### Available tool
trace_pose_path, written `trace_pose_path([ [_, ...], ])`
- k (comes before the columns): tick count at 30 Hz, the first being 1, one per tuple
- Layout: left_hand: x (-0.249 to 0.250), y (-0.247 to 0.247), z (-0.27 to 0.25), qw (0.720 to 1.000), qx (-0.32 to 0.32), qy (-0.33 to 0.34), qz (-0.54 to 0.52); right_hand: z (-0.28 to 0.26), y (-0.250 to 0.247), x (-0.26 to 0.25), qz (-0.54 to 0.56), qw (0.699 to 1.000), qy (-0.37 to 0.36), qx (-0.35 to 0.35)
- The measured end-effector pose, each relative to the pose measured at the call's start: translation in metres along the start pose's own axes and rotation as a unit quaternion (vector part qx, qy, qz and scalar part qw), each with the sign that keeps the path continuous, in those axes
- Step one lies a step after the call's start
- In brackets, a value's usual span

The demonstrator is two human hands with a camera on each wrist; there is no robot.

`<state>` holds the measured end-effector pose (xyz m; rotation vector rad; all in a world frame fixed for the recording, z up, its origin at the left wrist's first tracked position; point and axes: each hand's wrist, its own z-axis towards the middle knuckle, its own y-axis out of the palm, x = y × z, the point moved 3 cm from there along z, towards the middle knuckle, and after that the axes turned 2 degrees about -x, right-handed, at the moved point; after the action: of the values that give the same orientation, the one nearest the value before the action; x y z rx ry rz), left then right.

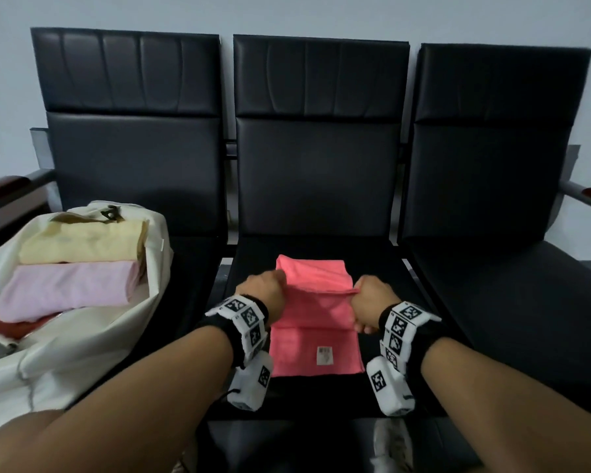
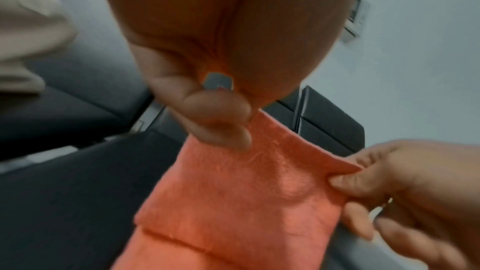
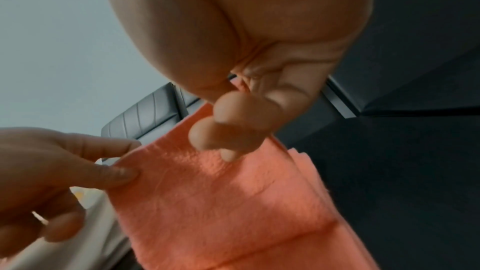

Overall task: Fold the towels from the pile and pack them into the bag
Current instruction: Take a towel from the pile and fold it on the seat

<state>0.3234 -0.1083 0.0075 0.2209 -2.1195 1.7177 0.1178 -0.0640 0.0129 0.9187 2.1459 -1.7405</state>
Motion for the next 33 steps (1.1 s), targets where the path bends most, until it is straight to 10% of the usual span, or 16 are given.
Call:
trace_pose_path([
  [6, 0.014, -0.047, 0.057, 0.951, 0.145, 0.039, -0.272, 0.064, -0.030, -0.037, 0.326, 0.943, -0.043, 0.048],
  [12, 0.033, -0.078, 0.126, 0.925, 0.224, 0.095, -0.292, 0.144, -0.071, -0.062, 0.169, 0.960, -0.127, 0.181],
  [22, 0.037, -0.121, 0.203, 0.882, 0.313, 0.168, -0.309, 0.219, -0.124, -0.103, 0.244, 0.909, -0.214, 0.260],
  [33, -0.005, -0.046, 0.122, 0.942, 0.220, 0.093, -0.234, 0.140, -0.059, -0.021, 0.136, 0.957, -0.160, 0.201],
])
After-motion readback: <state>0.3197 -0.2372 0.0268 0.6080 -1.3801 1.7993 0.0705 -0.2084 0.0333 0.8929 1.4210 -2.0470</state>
